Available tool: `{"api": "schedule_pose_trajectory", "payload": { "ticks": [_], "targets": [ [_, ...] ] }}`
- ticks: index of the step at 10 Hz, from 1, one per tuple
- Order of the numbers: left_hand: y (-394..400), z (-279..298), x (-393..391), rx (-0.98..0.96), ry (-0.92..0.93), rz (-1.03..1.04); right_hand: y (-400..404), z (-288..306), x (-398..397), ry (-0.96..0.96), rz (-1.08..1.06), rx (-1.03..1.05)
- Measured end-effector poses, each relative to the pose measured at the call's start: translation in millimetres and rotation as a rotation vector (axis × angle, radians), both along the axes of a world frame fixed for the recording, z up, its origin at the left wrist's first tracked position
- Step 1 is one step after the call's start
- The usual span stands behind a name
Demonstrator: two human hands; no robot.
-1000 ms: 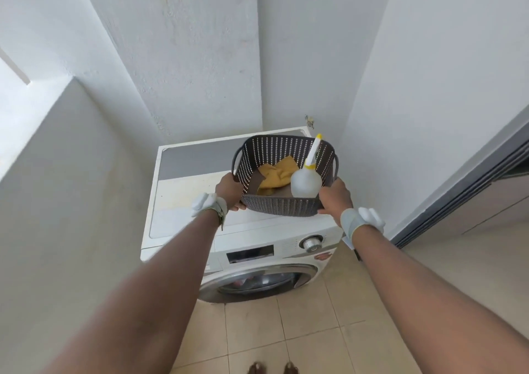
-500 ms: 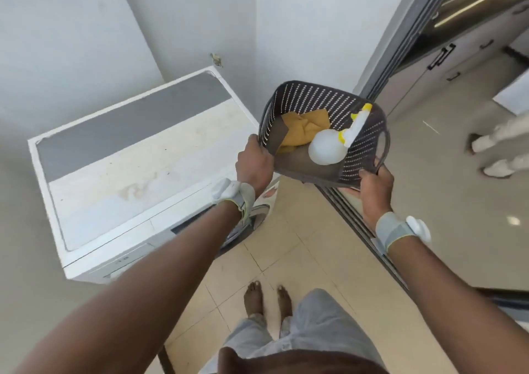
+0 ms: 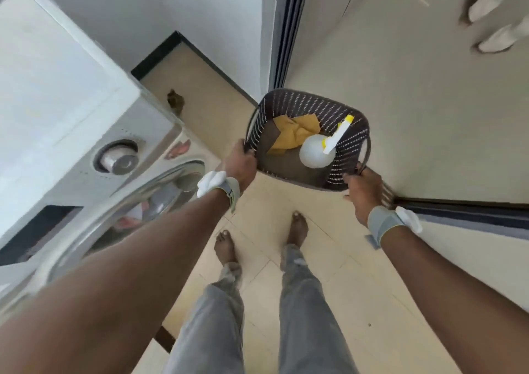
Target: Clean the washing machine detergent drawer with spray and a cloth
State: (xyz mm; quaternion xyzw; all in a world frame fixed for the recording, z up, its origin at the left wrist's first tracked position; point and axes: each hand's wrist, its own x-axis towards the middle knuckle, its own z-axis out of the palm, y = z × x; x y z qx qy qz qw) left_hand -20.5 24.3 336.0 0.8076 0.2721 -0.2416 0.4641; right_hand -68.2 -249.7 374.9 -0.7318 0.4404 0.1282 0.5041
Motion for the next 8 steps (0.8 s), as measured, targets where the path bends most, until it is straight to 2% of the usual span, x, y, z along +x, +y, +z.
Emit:
{"api": "schedule_pose_trajectory", "payload": {
  "ticks": [1, 2, 5, 6, 7, 8],
  "targets": [
    [-21.2, -36.8, 2.2, -0.059, 0.129, 0.026, -20.1, -83.9, 3.7, 0.085, 0.001, 0.017],
    [-41.1, -155.6, 10.2, -0.166, 0.227, 0.128, -37.0, -204.0, 15.0, 0.127, 0.022, 0.044],
    [-44.2, -385.8, 36.5, -0.147, 0.256, 0.211, -33.4, -439.4, 59.1, 0.175, 0.109, 0.116],
    [-44.1, -422.2, 42.3, -0.181, 0.267, 0.24, -31.6, -479.0, 64.0, 0.178, 0.093, 0.102],
    [-42.8, -444.8, 40.6, -0.179, 0.309, 0.236, -24.3, -493.5, 60.8, 0.213, 0.193, -0.029],
    [-48.1, -422.3, 22.3, -0.039, 0.399, 0.272, -14.1, -459.3, 60.9, 0.309, 0.387, -0.304]
  ]
}}
